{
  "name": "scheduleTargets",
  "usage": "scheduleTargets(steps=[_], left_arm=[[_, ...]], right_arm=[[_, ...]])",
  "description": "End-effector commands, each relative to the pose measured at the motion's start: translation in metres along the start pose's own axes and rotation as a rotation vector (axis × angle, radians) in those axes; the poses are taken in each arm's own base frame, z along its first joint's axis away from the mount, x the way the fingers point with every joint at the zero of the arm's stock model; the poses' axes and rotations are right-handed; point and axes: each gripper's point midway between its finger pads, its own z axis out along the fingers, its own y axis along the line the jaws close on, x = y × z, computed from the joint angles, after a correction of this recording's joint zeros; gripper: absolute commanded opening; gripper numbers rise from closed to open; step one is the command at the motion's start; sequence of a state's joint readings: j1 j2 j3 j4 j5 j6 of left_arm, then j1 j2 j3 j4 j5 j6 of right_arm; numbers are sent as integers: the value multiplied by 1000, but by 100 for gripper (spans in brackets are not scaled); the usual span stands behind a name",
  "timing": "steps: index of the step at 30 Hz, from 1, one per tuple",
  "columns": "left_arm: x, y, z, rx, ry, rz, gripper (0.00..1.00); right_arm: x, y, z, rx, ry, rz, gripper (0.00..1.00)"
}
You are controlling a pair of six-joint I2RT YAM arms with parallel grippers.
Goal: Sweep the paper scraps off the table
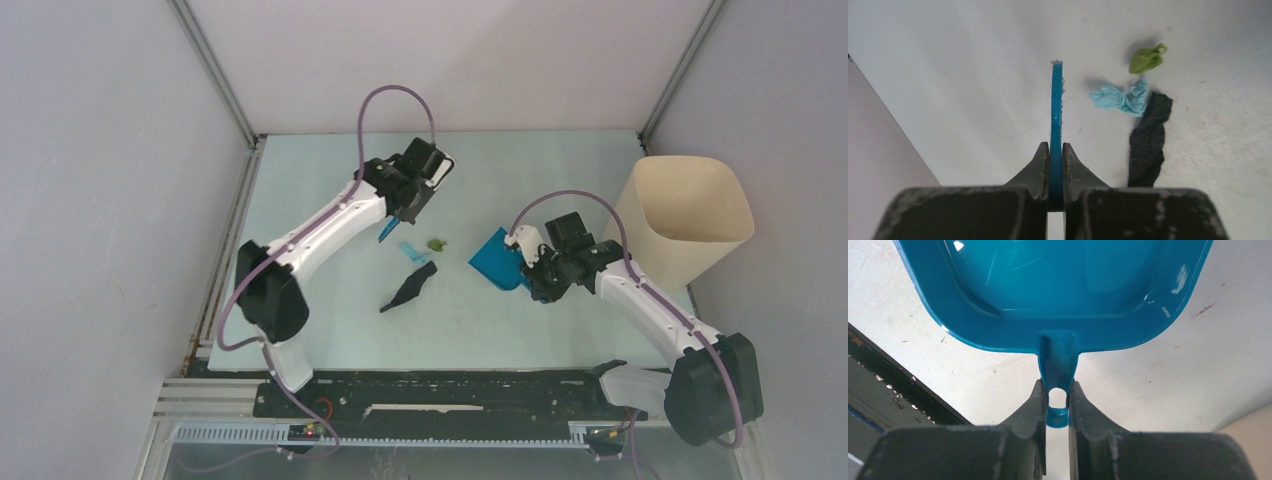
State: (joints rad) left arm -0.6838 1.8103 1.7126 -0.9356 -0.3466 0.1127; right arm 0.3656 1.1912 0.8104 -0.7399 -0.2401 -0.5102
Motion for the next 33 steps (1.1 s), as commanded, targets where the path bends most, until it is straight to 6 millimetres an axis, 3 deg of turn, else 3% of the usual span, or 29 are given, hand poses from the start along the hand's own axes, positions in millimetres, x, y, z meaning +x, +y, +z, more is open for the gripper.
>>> scheduleTargets(steps=[1, 4, 9, 17, 23, 33], left_arm=[[-8, 4, -57, 26, -140, -135, 0], [-4, -22, -74, 165, -206, -248, 0], [15, -64, -77, 360, -261, -401, 0], [52, -84, -53, 388, -181, -434, 0], [60, -78, -23, 288, -127, -390, 0], [33, -56, 25, 94, -69, -328, 0]], right_arm=[[-4, -4, 1, 8, -18, -3, 10], [-4, -5, 3, 9, -12, -5, 10], [-2, -6, 6, 10, 3, -3, 10], [-2, -10, 9, 28, 9, -6, 10], [6, -3, -3, 18, 18, -43, 9], [26, -11, -23, 101, 77, -87, 8]])
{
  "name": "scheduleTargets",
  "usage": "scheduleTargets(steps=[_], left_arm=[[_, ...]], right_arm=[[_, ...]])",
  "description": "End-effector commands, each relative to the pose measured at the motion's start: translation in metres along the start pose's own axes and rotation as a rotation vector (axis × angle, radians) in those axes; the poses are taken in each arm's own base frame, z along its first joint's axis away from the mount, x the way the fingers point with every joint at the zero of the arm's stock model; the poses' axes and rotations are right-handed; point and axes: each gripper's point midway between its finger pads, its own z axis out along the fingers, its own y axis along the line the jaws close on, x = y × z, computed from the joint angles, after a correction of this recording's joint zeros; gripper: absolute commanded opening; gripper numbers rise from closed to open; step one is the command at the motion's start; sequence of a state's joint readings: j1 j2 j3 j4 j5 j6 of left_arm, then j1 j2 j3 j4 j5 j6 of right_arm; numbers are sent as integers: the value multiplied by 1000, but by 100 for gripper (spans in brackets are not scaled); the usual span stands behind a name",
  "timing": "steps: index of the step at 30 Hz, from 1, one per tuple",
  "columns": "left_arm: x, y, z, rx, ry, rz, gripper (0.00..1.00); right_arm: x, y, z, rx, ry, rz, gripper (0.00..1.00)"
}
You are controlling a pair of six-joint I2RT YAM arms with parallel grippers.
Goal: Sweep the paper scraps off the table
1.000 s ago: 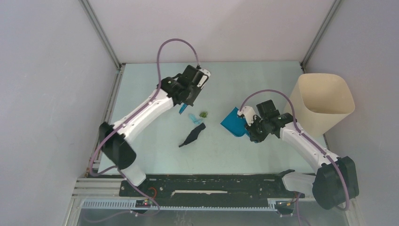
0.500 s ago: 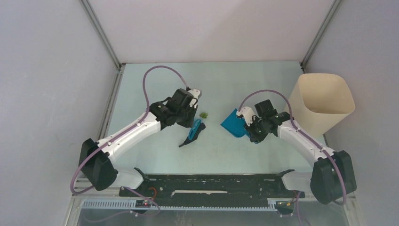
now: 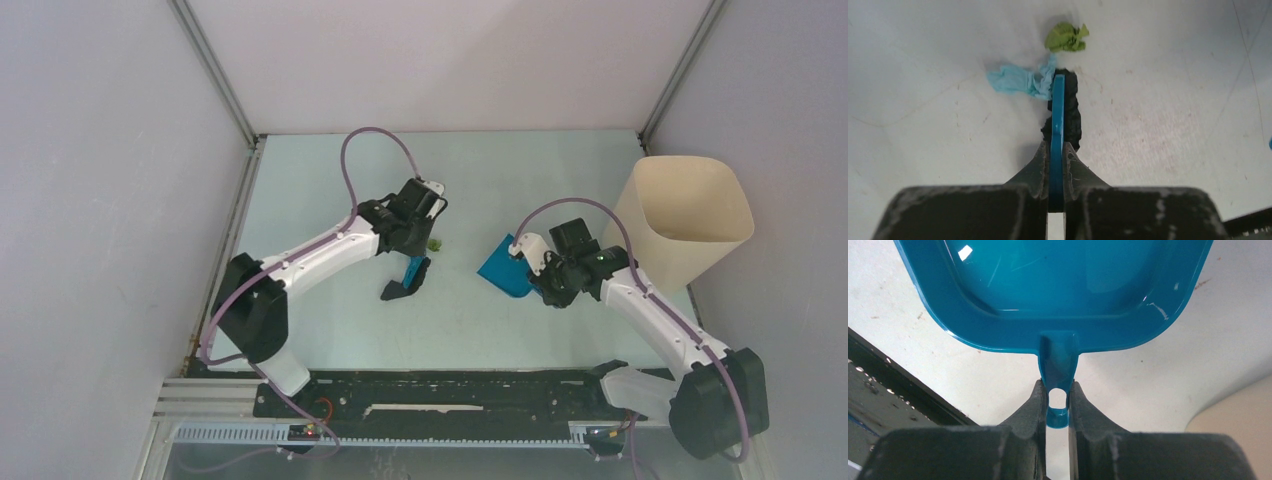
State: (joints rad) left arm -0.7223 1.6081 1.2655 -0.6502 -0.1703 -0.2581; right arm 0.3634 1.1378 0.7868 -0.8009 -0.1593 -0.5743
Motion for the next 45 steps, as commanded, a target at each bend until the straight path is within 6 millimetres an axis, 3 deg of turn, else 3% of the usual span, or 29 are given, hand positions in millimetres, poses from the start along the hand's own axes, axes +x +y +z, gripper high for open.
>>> scheduleTargets(steps=[1, 4, 7, 12, 17, 20, 26, 32, 40, 45], left_arm=[[-29, 15, 11, -117, -59, 29, 0], [-43, 16, 2, -125, -74, 38, 0], [-58, 5, -11, -50, -111, 34, 0], [-73, -11, -48, 54, -129, 45, 0], [-87, 25, -93, -66, -200, 72, 2], [-88, 49, -101, -122, -182, 70, 2], [-69, 97, -74, -311, -47, 94, 1], [-64, 120, -39, -405, 37, 131, 0], [-74, 110, 18, -356, 82, 166, 0], [-67, 74, 39, -174, 95, 108, 0]], right_arm=[[6, -6, -14, 50, 13, -36, 8], [6, -9, -18, 67, 10, -65, 8], [4, -10, -15, 64, 25, -95, 9], [0, -9, -2, 46, 96, -151, 9], [-20, -10, -4, 38, 145, -189, 9], [-32, -13, -3, 52, 171, -208, 9], [-34, -16, 24, 88, 270, -252, 10], [-28, -1, 41, 74, 366, -311, 10], [-36, 15, 50, 69, 437, -376, 11], [-46, 26, 59, 31, 443, -389, 11]])
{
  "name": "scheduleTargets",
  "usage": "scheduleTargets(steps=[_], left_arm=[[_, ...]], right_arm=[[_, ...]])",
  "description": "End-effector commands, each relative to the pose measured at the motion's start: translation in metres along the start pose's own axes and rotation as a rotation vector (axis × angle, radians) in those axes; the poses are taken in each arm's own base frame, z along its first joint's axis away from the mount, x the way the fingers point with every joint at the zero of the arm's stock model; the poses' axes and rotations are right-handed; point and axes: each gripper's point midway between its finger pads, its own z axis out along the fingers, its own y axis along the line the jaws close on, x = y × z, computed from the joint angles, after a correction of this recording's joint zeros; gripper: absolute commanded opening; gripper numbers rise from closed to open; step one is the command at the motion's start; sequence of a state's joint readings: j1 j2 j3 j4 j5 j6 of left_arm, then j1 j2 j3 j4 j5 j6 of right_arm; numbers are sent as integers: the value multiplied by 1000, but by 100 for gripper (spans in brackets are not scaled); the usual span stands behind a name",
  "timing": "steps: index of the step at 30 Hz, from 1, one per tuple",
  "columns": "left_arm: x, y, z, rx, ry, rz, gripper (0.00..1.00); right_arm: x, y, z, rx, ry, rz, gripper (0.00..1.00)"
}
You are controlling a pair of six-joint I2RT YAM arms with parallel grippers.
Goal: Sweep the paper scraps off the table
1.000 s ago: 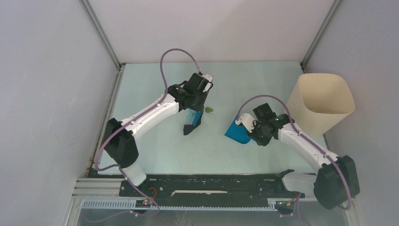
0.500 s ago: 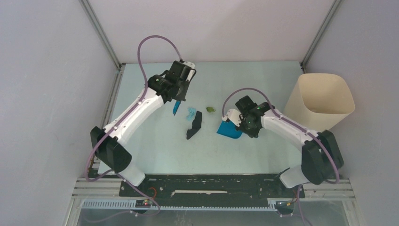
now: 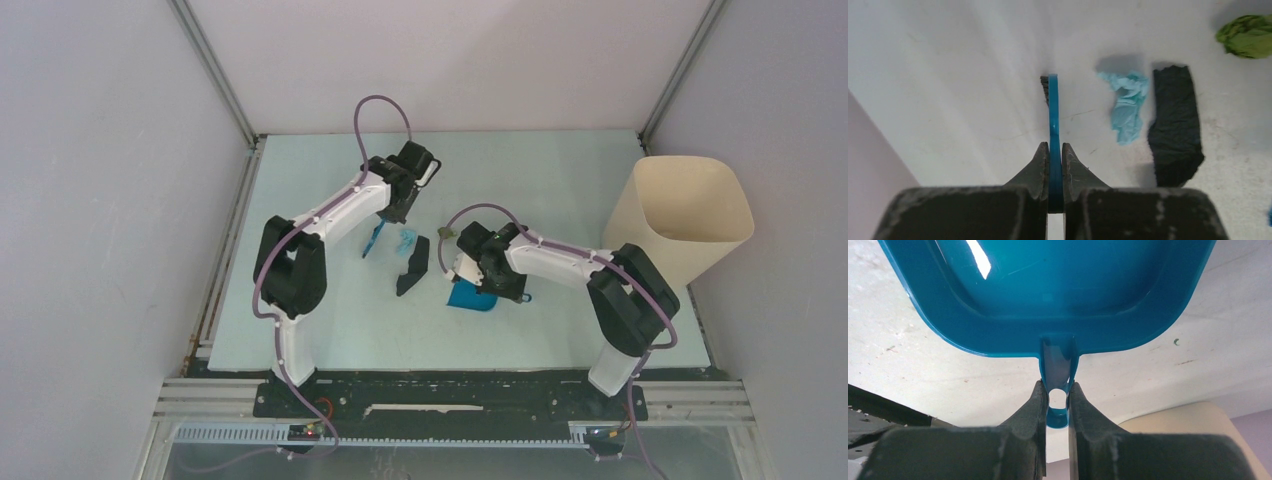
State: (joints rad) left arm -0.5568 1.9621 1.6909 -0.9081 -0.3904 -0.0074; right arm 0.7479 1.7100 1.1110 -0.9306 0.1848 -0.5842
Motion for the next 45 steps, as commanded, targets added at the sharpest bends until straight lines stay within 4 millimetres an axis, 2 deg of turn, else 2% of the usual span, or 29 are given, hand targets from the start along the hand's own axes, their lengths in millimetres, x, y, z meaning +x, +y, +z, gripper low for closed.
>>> scheduleTargets(steps=[1, 3, 7, 15, 23, 27, 32, 36, 40, 45], left_arm=[[-25, -35, -12, 206, -91, -63, 0], [-22, -53, -14, 293, -90, -79, 0], [-18, -77, -22, 419, -88, -119, 0], [-17, -123, -55, 655, -117, -181, 0], [-21, -149, -98, 851, -165, -271, 0], [-27, -147, -119, 898, -197, -300, 0], [-35, -135, -142, 901, -270, -321, 0], [-37, -123, -158, 885, -316, -317, 0], [-36, -104, -157, 782, -324, -281, 0], [-46, -65, -145, 555, -372, -260, 0]], right_arm=[[-16, 0, -4, -2, -7, 3, 11], [-20, 0, -3, -14, -10, 1, 11], [-27, -4, 0, -16, 2, 0, 11], [-44, -12, 0, -15, 3, 15, 11], [-48, -8, -4, -45, -16, 30, 11], [-48, -6, -9, -51, -33, 38, 11], [-42, -5, -16, -42, -67, 40, 11], [-31, 1, -17, -34, -88, 40, 11], [-19, 3, -19, -43, -94, 69, 11], [0, -1, -20, -39, -82, 98, 11]])
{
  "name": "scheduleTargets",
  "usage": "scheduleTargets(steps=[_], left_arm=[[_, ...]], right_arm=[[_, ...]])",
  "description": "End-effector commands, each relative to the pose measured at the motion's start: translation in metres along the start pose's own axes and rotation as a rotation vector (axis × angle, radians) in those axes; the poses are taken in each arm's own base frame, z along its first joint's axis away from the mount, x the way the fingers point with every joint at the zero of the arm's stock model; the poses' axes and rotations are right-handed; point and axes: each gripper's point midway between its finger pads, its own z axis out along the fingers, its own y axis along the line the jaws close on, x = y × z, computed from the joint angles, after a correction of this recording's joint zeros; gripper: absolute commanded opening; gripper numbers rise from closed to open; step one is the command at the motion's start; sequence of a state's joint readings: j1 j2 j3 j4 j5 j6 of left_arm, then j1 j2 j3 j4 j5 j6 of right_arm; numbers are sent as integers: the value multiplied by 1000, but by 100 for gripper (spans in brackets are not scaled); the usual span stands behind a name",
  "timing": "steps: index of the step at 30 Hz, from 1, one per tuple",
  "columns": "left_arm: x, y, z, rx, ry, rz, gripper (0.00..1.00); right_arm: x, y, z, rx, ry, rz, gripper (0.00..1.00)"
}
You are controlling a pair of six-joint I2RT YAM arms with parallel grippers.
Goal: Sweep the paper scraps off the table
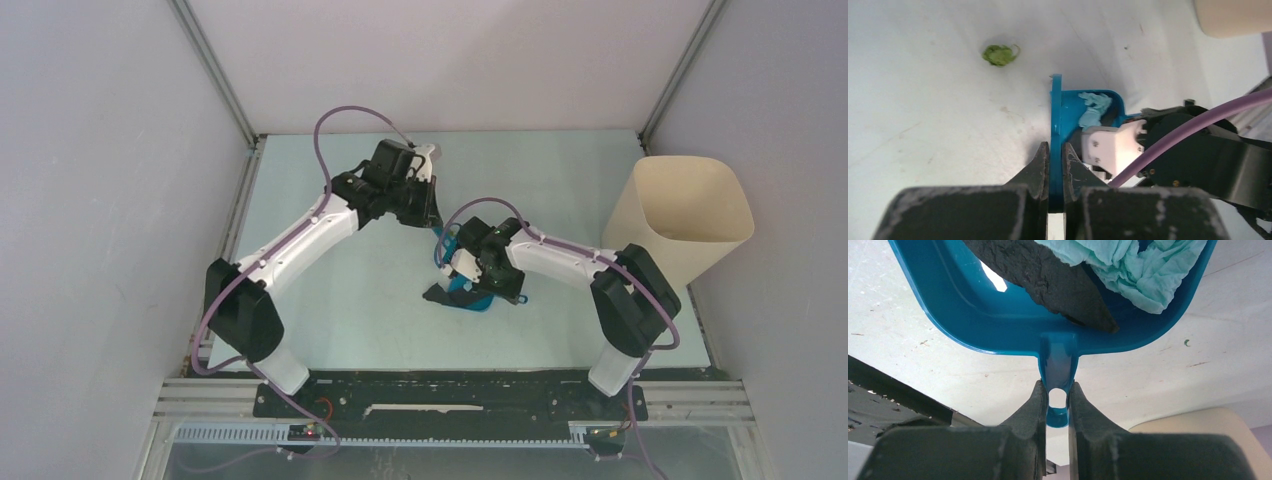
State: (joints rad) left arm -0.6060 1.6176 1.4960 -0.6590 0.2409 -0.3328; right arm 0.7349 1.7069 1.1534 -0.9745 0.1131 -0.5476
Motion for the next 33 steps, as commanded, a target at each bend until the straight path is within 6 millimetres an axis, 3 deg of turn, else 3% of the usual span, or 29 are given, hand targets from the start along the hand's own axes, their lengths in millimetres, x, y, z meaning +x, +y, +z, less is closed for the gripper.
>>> scheduleTargets(steps=[1, 5, 9, 10, 15, 19, 24, 33], left_arm=[[-30, 23, -24, -180, -80, 103, 0], [-48, 61, -20, -386, -50, 184, 0], [-69, 86, 4, -512, 22, 278, 0], [-68, 96, 19, -544, 66, 304, 0], [-90, 104, 51, -570, 73, 376, 0], [-84, 102, 77, -524, 103, 392, 0], [-56, 83, 103, -391, 166, 352, 0], [-20, 37, 118, -241, 156, 248, 0]], right_arm=[[10, -7, -11, 22, -44, 53, 11], [27, -12, -10, 17, -15, 83, 12], [43, -17, -8, 2, 27, 117, 11], [45, -18, -8, 3, 34, 122, 11], [48, -28, -5, 14, 42, 165, 11], [48, -37, -1, 10, 46, 206, 12], [43, -45, 8, -4, 46, 225, 12], [25, -48, 18, -43, 24, 246, 11]])
